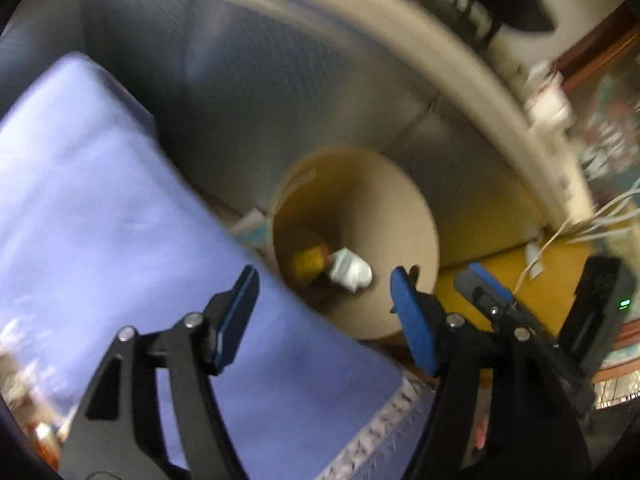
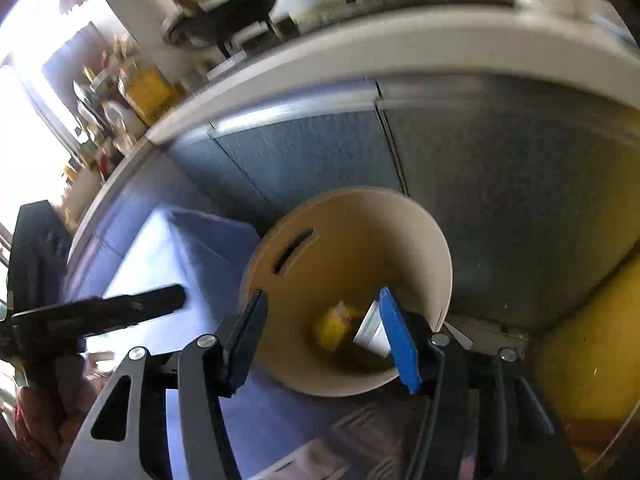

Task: Collect trash

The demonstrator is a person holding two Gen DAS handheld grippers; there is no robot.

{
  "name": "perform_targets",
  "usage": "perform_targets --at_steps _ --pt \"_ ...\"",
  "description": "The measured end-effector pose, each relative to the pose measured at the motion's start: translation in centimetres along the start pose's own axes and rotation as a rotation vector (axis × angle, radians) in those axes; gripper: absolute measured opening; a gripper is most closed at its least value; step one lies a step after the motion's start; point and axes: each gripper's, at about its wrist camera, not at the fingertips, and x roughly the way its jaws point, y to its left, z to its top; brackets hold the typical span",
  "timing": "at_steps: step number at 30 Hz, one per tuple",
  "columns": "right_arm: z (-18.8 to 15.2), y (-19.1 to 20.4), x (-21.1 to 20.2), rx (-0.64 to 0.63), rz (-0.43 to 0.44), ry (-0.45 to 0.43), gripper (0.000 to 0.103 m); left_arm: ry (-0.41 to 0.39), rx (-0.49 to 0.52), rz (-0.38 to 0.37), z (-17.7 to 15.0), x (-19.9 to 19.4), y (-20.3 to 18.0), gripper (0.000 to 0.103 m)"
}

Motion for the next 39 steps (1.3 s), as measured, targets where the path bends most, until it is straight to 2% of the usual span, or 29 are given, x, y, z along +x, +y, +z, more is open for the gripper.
perform_targets --at_steps 2,5,7,8,10,12,13,14,16,18,20,23,25,27,29,30,31,32,33,34,36,39 --pt "-1.7 1.6 -2.7 -0.032 0.038 -0.072 0.057 -0.126 0.007 -0.022 -2.4 -5.9 0.9 0.065" --pt "-4.7 4.6 -4.0 -0.121 0.098 -0.14 0.057 -0.279 0.056 0.045 -7.7 -13.4 2.5 0.065" --pt "-6.3 7.6 -3.5 -0.2 0.185 -0.139 0.057 -0.423 0.05 0.156 -14.2 -19.7 5.1 0.066" --pt "-7.7 9.3 -3.4 -0.261 0.242 -0.127 0.057 -0.464 0.011 0.222 -17.2 -21.9 6.4 0.067" --pt "-10.4 12.3 -3.2 -0.342 0.301 -0.075 0.057 -0.521 -0.096 0.346 -22.3 -25.4 8.9 0.067" --pt "-13.5 14.5 -3.8 -0.373 0.393 0.008 0.057 -0.56 -0.257 0.472 -29.2 -28.8 11.4 0.067" --pt "-15.5 16.2 -4.0 -0.407 0.447 0.046 0.056 -0.57 -0.306 0.511 -31.8 -30.0 12.3 0.067" --pt "-17.3 17.0 -4.6 -0.447 0.468 0.061 0.056 -0.574 -0.344 0.561 -34.3 -31.0 13.0 0.067" --pt "-21.3 19.0 -5.1 -0.552 0.491 0.098 0.056 -0.553 -0.409 0.706 -39.3 -32.2 14.2 0.067" --pt "-24.7 21.4 -4.8 -0.636 0.533 0.187 0.056 -0.526 -0.478 0.726 -42.7 -32.7 15.8 0.067" --pt "-25.9 23.4 -4.4 -0.693 0.528 0.191 0.056 -0.515 -0.524 0.667 -44.8 -32.0 16.1 0.067" --pt "-26.6 25.4 -2.7 -0.688 0.538 0.227 0.056 -0.499 -0.568 0.585 -46.3 -30.8 16.8 0.067" --pt "-26.2 26.8 -0.5 -0.634 0.581 0.302 0.056 -0.497 -0.561 0.526 -46.6 -30.2 16.8 0.067" --pt "-26.8 27.9 0.5 -0.616 0.613 0.392 0.056 -0.486 -0.549 0.506 -45.4 -29.2 16.3 0.067" --pt "-28.5 29.2 -0.4 -0.646 0.78 0.534 0.056 -0.473 -0.529 0.5 -43.2 -28.0 15.5 0.067" --pt "-28.9 29.4 -1.5 -0.689 0.813 0.528 0.056 -0.469 -0.514 0.507 -42.3 -27.5 15.4 0.067" --pt "-28.6 29.5 -3.0 -0.751 0.821 0.45 0.056 -0.467 -0.499 0.512 -41.5 -27.0 15.3 0.068" --pt "-27.7 29.3 -3.8 -0.788 0.803 0.356 0.056 -0.459 -0.483 0.519 -40.8 -26.4 15.1 0.073" --pt "-26.9 29.0 -4.1 -0.803 0.766 0.296 0.056 -0.449 -0.467 0.535 -40.2 -25.8 15.0 0.079" --pt "-25.7 28.7 -3.8 -0.831 0.682 0.213 0.056 -0.441 -0.453 0.553 -39.4 -25.0 14.9 0.081" --pt "-24.7 28.7 -3.0 -0.875 0.628 0.172 0.056 -0.416 -0.407 0.591 -37.7 -23.3 14.4 0.082" --pt "-23.6 28.9 -0.5 -0.934 0.558 0.186 0.056 -0.365 -0.344 0.642 -35.6 -20.6 13.6 0.084"
